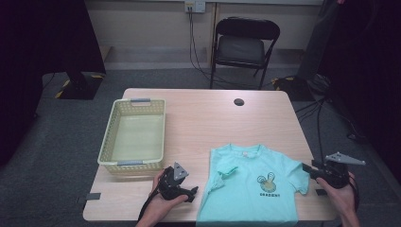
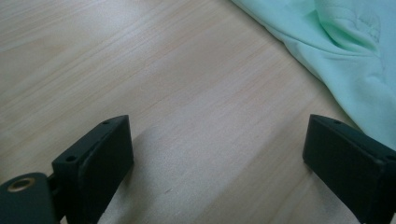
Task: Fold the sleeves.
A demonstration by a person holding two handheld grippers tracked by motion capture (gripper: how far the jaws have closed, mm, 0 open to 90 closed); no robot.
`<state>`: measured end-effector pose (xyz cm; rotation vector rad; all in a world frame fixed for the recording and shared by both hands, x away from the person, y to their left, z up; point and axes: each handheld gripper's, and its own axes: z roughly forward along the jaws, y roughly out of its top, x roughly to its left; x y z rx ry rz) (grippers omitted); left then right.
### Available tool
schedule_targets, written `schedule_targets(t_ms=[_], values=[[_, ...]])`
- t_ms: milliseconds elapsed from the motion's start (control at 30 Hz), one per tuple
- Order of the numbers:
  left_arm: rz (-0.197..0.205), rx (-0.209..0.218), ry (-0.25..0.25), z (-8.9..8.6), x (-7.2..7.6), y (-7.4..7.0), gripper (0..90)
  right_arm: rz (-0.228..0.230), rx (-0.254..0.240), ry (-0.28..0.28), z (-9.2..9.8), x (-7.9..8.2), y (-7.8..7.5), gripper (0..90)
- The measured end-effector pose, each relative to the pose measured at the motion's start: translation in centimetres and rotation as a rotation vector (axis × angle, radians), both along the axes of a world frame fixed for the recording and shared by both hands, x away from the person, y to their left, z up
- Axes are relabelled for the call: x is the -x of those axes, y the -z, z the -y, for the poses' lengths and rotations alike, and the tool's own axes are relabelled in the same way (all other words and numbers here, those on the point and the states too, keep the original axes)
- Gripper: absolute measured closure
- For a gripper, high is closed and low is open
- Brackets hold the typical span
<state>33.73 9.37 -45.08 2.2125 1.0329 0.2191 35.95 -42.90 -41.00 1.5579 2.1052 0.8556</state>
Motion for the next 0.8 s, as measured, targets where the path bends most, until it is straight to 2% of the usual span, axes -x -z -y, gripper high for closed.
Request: schedule_targets(t_ms=[67,333,533,633,800], values=[[0.000,0.001,0.000,0.0,0.0,0.0,8.0,-0.009,-0.001,0.006,0.4,-0.2,0.4,56.3],[0.001,0.001,0.001,0.0,0.0,0.0,7.9,-0.050,0.003,0.033,1.4,-0.5,1.9,61.6],[0.001,0.002,0.002,0.0,0.0,0.0,7.9,-0.056,0.007,0.040,1.5,-0.5,2.3,63.6],[0.001,0.002,0.002,0.0,0.0,0.0,7.9,-0.053,0.007,0.031,1.4,-0.4,2.3,68.6],[0.002,0.003,0.000,0.0,0.0,0.0,7.9,-0.055,-0.012,0.013,1.2,-0.2,2.3,84.5]])
